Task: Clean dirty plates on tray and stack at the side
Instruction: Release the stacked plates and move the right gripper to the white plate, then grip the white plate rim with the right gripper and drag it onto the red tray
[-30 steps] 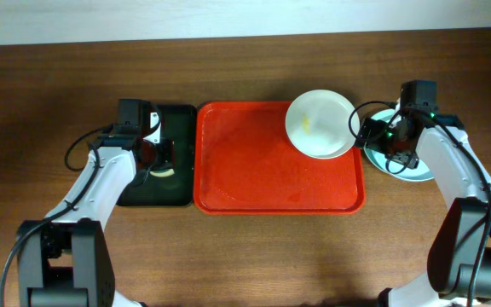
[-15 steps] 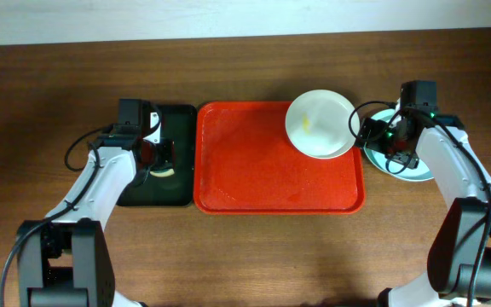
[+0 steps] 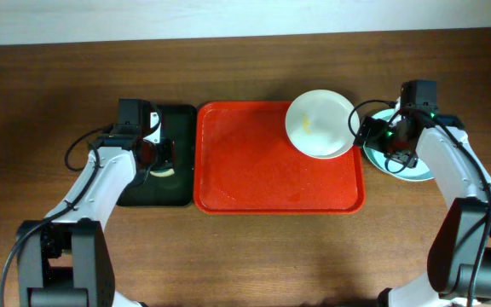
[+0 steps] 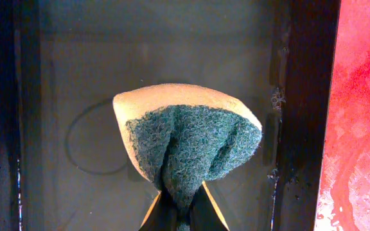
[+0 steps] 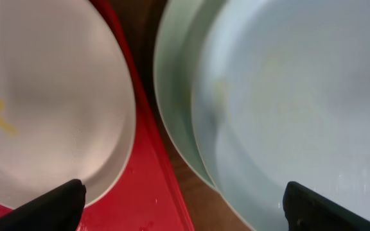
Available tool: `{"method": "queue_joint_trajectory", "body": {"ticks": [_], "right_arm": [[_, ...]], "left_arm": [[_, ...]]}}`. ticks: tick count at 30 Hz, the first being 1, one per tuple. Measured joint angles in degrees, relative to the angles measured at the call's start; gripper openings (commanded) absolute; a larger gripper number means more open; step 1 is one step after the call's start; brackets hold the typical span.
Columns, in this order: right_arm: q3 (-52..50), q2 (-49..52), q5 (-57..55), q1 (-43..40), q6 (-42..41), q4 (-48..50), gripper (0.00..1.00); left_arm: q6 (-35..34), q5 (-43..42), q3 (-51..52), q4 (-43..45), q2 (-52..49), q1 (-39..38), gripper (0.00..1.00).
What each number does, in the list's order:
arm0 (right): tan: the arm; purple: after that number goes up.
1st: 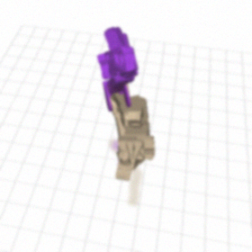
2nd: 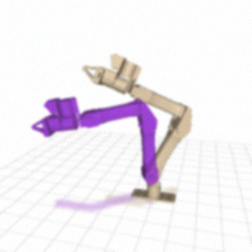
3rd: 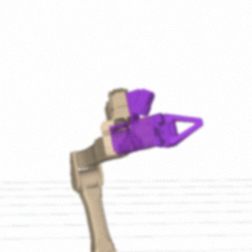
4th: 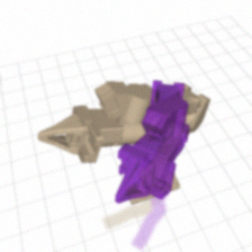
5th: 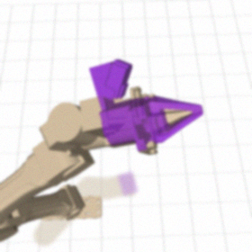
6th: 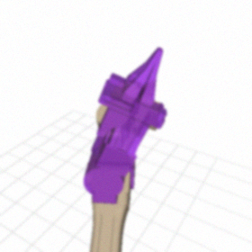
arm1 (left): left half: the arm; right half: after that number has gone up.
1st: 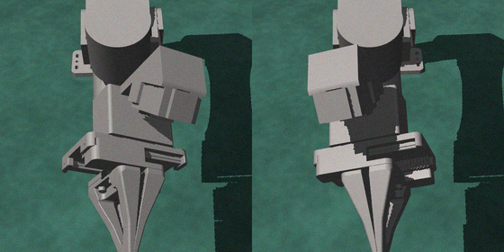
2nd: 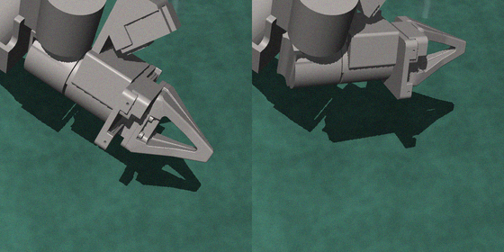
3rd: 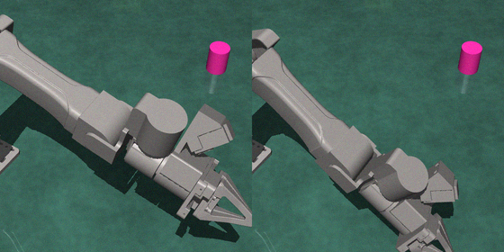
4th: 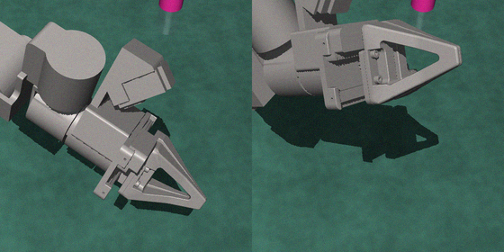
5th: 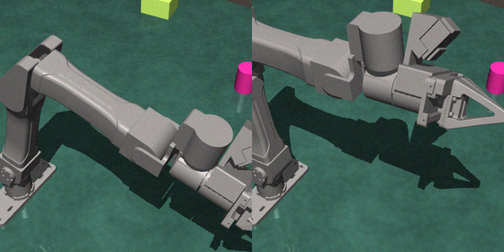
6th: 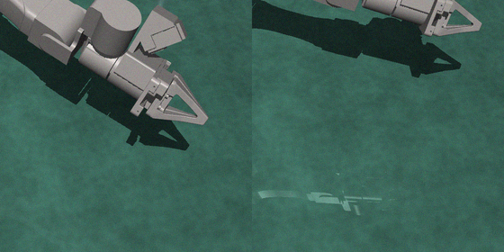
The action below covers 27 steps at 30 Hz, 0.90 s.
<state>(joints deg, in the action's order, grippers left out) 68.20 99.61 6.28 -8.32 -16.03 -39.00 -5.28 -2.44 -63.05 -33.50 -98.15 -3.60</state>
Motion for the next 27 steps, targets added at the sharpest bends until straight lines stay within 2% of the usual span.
{"method": "queue_joint_trajectory", "body": {"ticks": [1, 3, 5, 12, 17, 22, 27], "right_arm": [[-0.04, 0.00, 0.24, 0.00, 1.95, 1.51, 0.72], [-0.09, 0.00, 0.31, 0.13, 5.07, 3.43, 0.40], [-0.20, 0.00, 0.31, 0.46, 7.54, 5.62, 0.27], [-0.31, 0.00, 0.46, 3.48, 13.11, 17.75, 0.31], [-0.31, 1.18, 0.50, 3.65, 13.77, 21.38, 0.36], [-0.31, 4.72, 0.48, 3.65, 13.92, 25.05, 0.36], [-0.31, 7.61, 0.48, 3.65, 13.97, 27.36, 0.38]], "left_arm": [[0.00, -0.02, 0.00, 0.04, 0.00, 0.00, 0.01], [0.02, -0.04, 0.00, 0.15, 0.00, 0.00, 0.00], [0.00, -0.17, 0.00, 0.15, 0.00, 0.00, 0.00], [0.00, -0.20, 0.00, 1.29, 0.00, 0.00, 0.00], [0.02, -0.09, 0.00, 3.13, -2.51, 0.00, 0.00], [0.15, 1.62, 0.33, 3.34, -6.82, 0.00, 0.00], [0.15, 2.05, 0.37, 3.43, -6.93, 0.00, 0.00]]}}
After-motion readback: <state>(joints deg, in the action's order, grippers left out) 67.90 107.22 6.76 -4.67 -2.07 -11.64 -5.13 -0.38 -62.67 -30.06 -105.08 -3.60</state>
